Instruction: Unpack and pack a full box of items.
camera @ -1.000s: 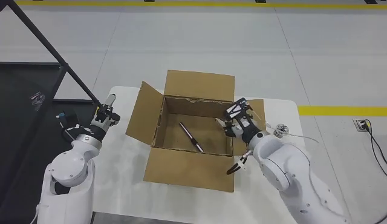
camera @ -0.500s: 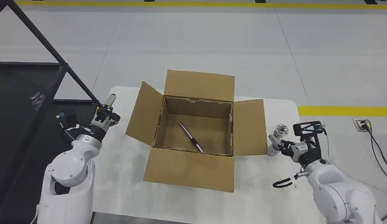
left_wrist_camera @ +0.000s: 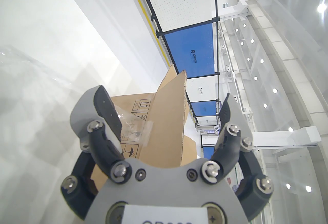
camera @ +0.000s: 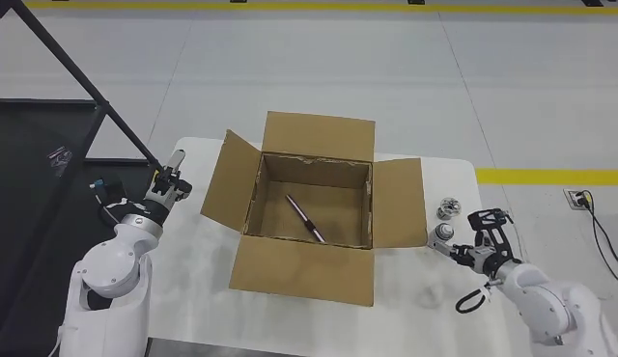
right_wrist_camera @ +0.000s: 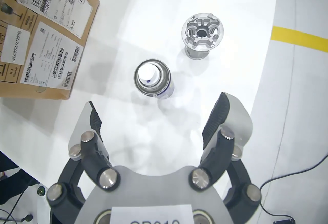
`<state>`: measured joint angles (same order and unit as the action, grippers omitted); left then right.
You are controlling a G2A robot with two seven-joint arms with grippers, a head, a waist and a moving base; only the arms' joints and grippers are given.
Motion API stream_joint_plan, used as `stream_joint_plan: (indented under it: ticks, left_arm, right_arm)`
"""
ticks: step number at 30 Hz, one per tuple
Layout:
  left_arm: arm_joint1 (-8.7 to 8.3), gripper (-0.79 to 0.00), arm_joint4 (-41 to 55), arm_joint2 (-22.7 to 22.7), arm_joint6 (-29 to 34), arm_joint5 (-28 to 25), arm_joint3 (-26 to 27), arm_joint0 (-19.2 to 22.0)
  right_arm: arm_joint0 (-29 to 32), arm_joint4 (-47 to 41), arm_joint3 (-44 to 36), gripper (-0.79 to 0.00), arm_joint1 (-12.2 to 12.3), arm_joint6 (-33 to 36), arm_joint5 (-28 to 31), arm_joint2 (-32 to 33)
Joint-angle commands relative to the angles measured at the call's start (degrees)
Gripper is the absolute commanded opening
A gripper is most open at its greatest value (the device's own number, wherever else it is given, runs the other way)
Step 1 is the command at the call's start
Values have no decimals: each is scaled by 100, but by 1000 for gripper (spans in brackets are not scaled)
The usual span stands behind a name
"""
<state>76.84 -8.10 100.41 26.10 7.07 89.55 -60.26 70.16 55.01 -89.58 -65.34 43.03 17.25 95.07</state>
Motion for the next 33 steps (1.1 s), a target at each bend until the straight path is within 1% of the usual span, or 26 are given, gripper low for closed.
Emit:
stream_joint_plan:
  ticks: [1, 6, 7, 8, 10, 12, 13, 15, 19, 20, 23, 25, 27, 29, 31, 33]
  left_arm:
    - [0, 0, 0, 0, 0, 0, 0, 0]
    - [0, 0, 0, 0, 0, 0, 0, 0]
    - [0, 0, 0, 0, 0, 0, 0, 0]
    - [0, 0, 0, 0, 0, 0, 0, 0]
    - [0, 0, 0, 0, 0, 0, 0, 0]
    - [0, 0, 0, 0, 0, 0, 0, 0]
    - [0, 0, 0, 0, 0, 0, 0, 0]
    - [0, 0, 0, 0, 0, 0, 0, 0]
    - [0, 0, 0, 0, 0, 0, 0, 0]
    - [0, 0, 0, 0, 0, 0, 0, 0]
    - [0, 0, 0, 0, 0, 0, 0, 0]
    - [0, 0, 0, 0, 0, 0, 0, 0]
    - [0, 0, 0, 0, 0, 0, 0, 0]
    - [0, 0, 0, 0, 0, 0, 0, 0]
    - [0, 0, 0, 0, 0, 0, 0, 0]
    - [0, 0, 0, 0, 0, 0, 0, 0]
  right_arm:
    - [-167, -42, 278, 0, 1, -82, 35, -61]
    - [-557, -146, 848, 0, 7, -193, 283, -260]
    - [-633, -143, 952, -46, 9, -175, 331, -309]
    - [-712, -141, 1048, -145, 10, -156, 349, -357]
    - [-860, -155, 1213, -394, 6, -126, 392, -474]
    - [-969, -168, 1347, -480, 5, -129, 412, -552]
    - [-1007, -169, 1395, -606, 7, -140, 417, -575]
    - [-1046, -200, 1442, -785, 12, -183, 442, -601]
    - [-950, -276, 1244, -785, 46, -306, 408, -479]
    - [-877, -288, 1110, -785, 58, -342, 371, -417]
    - [-589, -440, 399, -785, 82, -524, -23, -125]
    - [-302, -595, -248, -785, 82, -683, -448, 87]
    - [-66, -577, -1000, -785, 72, -809, -1013, 225]
    - [82, -541, -1676, -785, 32, -1068, -1865, 264]
    - [137, -178, -2302, -785, -12, -1327, -2674, 59]
    - [46, 15, -2689, -785, -44, -1419, -2953, -277]
